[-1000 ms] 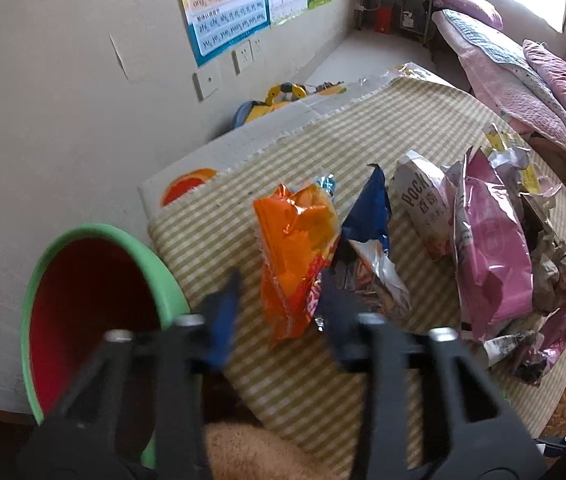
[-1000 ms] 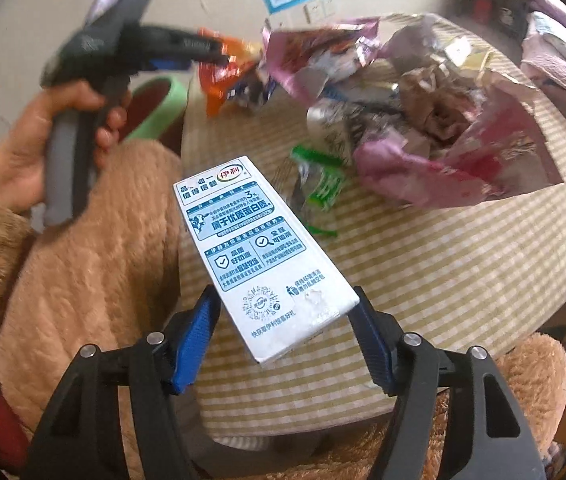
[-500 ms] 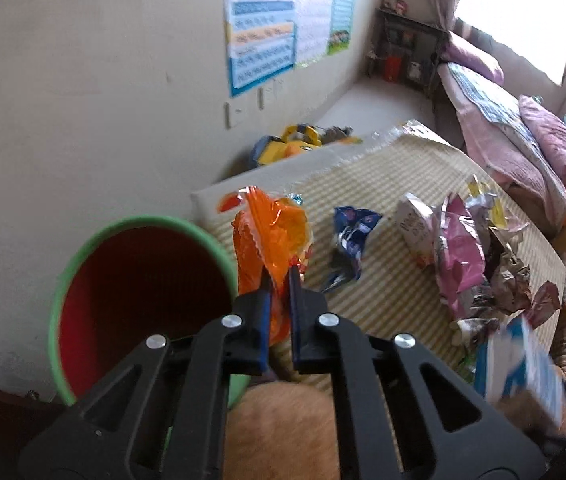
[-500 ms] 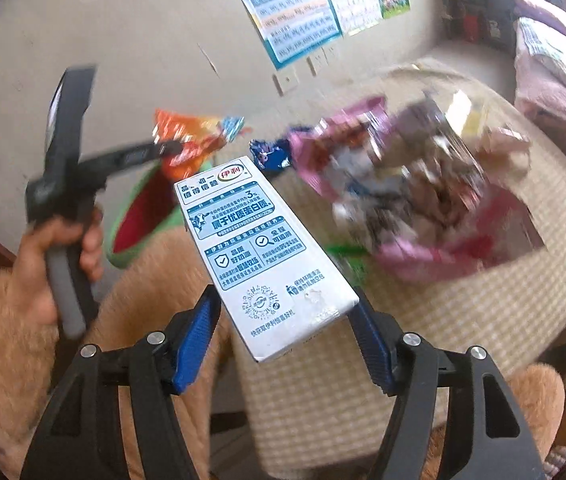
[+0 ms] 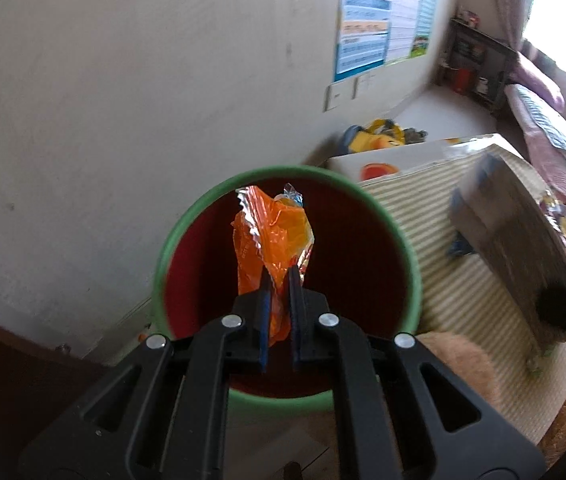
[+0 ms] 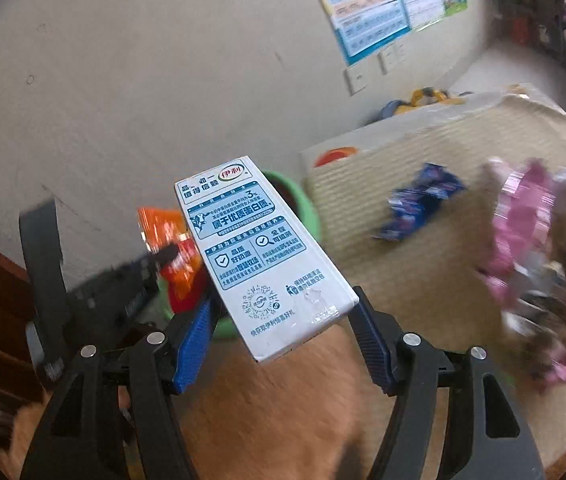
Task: Collect trash
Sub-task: 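Carry the orange wrapper over the red bin and open the left gripper, then release the white milk carton into the red bin with the right gripper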
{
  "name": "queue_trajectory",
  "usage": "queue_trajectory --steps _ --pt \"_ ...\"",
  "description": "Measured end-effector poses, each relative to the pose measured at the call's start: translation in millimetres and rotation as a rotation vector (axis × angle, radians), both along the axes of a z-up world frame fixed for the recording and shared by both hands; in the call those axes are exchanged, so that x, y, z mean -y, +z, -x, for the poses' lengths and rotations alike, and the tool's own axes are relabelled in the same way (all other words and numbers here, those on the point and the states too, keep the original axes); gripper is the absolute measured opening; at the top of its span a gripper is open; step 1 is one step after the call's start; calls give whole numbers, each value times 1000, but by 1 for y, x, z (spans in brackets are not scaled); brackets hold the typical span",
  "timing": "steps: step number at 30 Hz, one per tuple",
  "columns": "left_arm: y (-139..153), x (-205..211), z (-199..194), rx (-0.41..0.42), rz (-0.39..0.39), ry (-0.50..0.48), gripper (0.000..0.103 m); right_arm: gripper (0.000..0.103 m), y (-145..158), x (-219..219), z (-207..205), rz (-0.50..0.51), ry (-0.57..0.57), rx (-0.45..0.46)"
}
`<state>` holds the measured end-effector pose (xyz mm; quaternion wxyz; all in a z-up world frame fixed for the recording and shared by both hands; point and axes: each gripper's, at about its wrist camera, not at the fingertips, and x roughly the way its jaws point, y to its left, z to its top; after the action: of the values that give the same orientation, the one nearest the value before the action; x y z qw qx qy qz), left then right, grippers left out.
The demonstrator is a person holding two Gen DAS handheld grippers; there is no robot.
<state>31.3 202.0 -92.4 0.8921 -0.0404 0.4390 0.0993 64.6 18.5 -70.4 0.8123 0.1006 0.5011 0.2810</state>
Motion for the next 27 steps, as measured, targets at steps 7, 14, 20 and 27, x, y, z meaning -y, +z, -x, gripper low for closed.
queue_trajectory --steps 7,14,20,27 --pt "-9 -23 4 -17 9 46 8 64 -11 -44 -25 15 22 -14" --pt "-8 -21 6 14 -6 56 63 78 -12 -45 -36 0 -40 -23" --pt "-1 -10 2 28 -31 23 63 80 -7 -13 -26 -26 -101 -26" --pt "9 4 4 47 -39 1 63 83 3 26 -2 10 -159 13"
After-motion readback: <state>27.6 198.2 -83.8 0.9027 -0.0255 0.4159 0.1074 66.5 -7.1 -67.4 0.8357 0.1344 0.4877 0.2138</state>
